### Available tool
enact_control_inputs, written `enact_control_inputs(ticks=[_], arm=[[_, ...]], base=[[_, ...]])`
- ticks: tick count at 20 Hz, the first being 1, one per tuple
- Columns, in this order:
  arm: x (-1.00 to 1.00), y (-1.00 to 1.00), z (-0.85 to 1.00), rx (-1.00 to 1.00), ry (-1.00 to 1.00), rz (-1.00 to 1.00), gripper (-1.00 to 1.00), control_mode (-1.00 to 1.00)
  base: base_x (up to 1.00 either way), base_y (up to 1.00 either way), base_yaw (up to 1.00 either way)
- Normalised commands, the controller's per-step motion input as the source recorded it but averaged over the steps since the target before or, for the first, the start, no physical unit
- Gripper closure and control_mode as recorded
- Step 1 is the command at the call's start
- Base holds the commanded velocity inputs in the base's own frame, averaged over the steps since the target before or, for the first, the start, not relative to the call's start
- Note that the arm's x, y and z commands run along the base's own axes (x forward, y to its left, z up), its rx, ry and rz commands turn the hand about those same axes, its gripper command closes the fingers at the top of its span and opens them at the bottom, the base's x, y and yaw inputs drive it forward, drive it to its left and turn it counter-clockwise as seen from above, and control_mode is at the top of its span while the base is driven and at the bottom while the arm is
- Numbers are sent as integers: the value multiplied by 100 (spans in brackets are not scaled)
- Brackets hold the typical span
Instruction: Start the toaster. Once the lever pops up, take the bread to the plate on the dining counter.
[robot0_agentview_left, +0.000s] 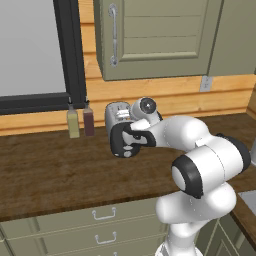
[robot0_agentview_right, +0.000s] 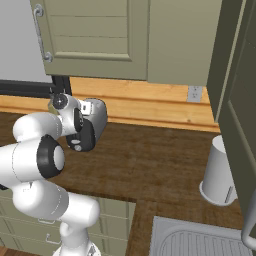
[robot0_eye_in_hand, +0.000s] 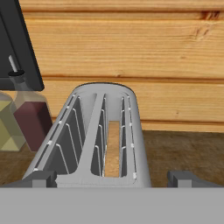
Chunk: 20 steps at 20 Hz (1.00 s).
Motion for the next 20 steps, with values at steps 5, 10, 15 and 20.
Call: enact_control_inputs(ticks=[5,10,15,20], arm=[[0,0,0,0,0,0,-100,-100],[0,0,0,0,0,0,-100,-100],[0,0,0,0,0,0,-100,-100],[0,0,0,0,0,0,-100,-100]], base=[[0,0,0],[0,0,0],[0,0,0],[0,0,0]])
